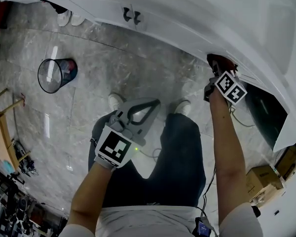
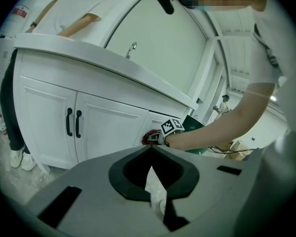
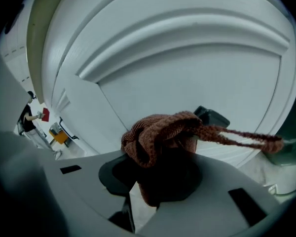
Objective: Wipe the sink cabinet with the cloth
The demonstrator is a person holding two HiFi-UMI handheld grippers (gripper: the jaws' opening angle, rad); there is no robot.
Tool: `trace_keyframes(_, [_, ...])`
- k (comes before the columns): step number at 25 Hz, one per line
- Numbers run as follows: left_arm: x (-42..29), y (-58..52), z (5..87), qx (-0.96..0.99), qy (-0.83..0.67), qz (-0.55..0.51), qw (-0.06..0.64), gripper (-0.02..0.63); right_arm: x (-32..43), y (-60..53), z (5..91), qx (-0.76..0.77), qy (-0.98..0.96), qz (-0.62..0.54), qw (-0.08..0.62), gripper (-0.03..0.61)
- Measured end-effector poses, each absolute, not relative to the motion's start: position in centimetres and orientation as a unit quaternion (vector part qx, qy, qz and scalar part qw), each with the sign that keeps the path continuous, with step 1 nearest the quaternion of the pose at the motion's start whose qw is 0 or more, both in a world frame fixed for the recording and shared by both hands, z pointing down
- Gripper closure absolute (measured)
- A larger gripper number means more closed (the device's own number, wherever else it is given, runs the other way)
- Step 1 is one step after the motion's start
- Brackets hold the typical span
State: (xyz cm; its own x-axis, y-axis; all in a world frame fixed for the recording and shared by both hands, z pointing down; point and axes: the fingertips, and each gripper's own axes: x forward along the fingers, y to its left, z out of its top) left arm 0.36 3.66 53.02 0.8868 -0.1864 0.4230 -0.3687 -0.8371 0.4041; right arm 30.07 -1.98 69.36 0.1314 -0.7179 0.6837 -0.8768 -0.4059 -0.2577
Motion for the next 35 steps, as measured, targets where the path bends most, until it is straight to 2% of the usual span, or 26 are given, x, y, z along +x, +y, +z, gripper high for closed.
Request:
trace_keyframes(15, [4.6,5.8,52.6,0.939,-0.138,0.209,0.236,0.603,32.3,-0.4,69.3,0.718,-0.574,0.391,0.047,0.485])
trace_keyframes(35, [11.4,9.3,51.0,0.942,-0.12,0.219,0.226,0.603,41.1,6.5,68.6,0.733,-0.547,0.401,0.044,0.485])
